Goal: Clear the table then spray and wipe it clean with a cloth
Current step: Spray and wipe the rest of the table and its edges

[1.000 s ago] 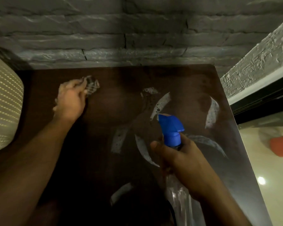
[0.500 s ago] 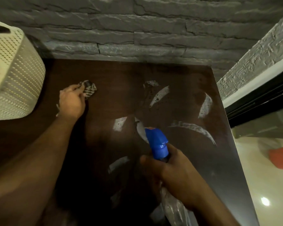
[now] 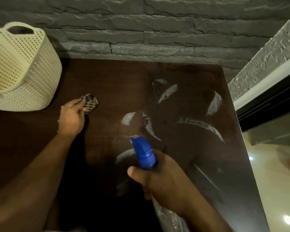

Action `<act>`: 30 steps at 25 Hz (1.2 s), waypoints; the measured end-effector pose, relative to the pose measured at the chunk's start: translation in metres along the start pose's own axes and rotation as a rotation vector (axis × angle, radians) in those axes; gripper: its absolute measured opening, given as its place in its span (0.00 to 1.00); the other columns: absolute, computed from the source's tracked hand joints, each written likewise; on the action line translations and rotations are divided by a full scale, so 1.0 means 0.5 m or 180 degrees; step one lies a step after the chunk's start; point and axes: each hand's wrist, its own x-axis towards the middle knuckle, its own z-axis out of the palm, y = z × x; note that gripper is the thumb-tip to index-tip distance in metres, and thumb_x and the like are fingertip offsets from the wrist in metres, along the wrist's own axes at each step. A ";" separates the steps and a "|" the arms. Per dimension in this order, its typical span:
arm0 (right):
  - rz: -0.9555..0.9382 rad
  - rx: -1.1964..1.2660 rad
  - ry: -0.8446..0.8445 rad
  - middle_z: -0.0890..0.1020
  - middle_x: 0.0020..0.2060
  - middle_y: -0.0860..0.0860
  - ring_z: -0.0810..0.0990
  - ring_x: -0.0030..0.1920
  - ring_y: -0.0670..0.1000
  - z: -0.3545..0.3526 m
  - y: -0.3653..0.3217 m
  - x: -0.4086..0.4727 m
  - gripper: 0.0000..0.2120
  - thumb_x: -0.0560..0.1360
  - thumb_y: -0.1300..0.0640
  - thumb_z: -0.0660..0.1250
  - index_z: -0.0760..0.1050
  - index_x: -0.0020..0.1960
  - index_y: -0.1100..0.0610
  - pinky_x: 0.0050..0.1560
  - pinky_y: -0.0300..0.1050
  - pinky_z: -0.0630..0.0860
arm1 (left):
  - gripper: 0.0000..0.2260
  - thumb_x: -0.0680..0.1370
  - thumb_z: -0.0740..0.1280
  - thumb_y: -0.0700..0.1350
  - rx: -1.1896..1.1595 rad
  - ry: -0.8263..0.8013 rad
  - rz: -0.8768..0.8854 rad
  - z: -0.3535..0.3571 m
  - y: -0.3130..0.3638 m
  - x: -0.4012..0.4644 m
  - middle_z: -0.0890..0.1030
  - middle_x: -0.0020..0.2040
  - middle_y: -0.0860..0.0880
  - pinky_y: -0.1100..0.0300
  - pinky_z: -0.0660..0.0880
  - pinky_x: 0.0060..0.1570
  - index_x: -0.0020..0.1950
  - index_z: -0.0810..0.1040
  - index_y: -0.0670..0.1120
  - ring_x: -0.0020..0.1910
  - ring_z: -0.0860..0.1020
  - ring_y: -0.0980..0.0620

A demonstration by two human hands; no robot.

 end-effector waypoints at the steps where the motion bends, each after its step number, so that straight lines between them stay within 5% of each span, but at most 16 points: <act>1: 0.0013 0.0018 0.0111 0.81 0.31 0.48 0.80 0.30 0.48 -0.005 0.003 0.002 0.10 0.66 0.44 0.73 0.76 0.44 0.44 0.43 0.51 0.82 | 0.15 0.76 0.66 0.37 -0.0012 -0.0012 -0.0052 0.004 0.011 0.016 0.77 0.61 0.36 0.46 0.66 0.64 0.62 0.78 0.38 0.60 0.75 0.35; 7: 0.0194 0.0137 0.0024 0.79 0.29 0.50 0.79 0.28 0.49 -0.013 0.011 -0.014 0.12 0.67 0.46 0.73 0.74 0.45 0.50 0.42 0.54 0.81 | 0.17 0.77 0.66 0.37 -0.0094 -0.0562 0.0804 0.015 0.142 -0.146 0.75 0.66 0.45 0.45 0.56 0.70 0.66 0.76 0.44 0.68 0.68 0.40; 11: 0.0037 0.0341 0.0190 0.79 0.30 0.48 0.79 0.29 0.47 -0.024 0.003 0.004 0.11 0.66 0.44 0.72 0.75 0.44 0.47 0.44 0.56 0.82 | 0.16 0.78 0.65 0.37 -0.0035 -0.0192 0.0147 -0.021 0.055 -0.155 0.75 0.67 0.41 0.44 0.58 0.69 0.66 0.76 0.41 0.68 0.68 0.36; 15: 0.0063 0.0230 0.0390 0.82 0.33 0.49 0.80 0.30 0.46 -0.034 0.015 -0.013 0.10 0.69 0.45 0.72 0.75 0.47 0.45 0.39 0.45 0.81 | 0.16 0.78 0.63 0.39 -0.0113 -0.0101 -0.0218 0.013 0.083 -0.026 0.75 0.66 0.40 0.46 0.59 0.69 0.66 0.75 0.42 0.68 0.68 0.36; 20: -0.0019 0.0562 0.0348 0.79 0.28 0.49 0.78 0.27 0.47 -0.026 -0.016 0.002 0.07 0.72 0.51 0.72 0.75 0.46 0.50 0.32 0.41 0.77 | 0.18 0.78 0.61 0.44 -0.0288 -0.1054 0.1322 0.021 0.210 -0.187 0.73 0.68 0.52 0.54 0.50 0.73 0.68 0.74 0.50 0.72 0.64 0.49; 22: -0.0027 0.0618 0.0318 0.79 0.28 0.50 0.78 0.27 0.47 -0.033 -0.028 0.012 0.08 0.72 0.51 0.72 0.74 0.47 0.51 0.31 0.39 0.77 | 0.19 0.78 0.57 0.49 -0.0377 -0.0884 0.1138 -0.023 0.116 -0.232 0.76 0.66 0.49 0.50 0.53 0.72 0.66 0.76 0.48 0.71 0.64 0.49; 26: 0.0075 0.0800 0.0447 0.79 0.29 0.48 0.77 0.26 0.44 -0.025 -0.034 0.030 0.09 0.72 0.52 0.73 0.74 0.48 0.51 0.27 0.32 0.75 | 0.15 0.78 0.63 0.41 -0.0194 -0.0320 0.0201 -0.008 0.021 -0.018 0.76 0.65 0.42 0.41 0.58 0.69 0.65 0.76 0.43 0.70 0.67 0.39; 30: 0.0025 0.0818 0.0694 0.77 0.25 0.47 0.76 0.25 0.45 0.010 -0.045 0.064 0.09 0.72 0.52 0.72 0.74 0.45 0.54 0.29 0.36 0.76 | 0.17 0.77 0.64 0.39 -0.0193 -0.0545 0.1074 0.086 0.209 0.073 0.76 0.66 0.45 0.43 0.56 0.70 0.66 0.76 0.47 0.69 0.68 0.40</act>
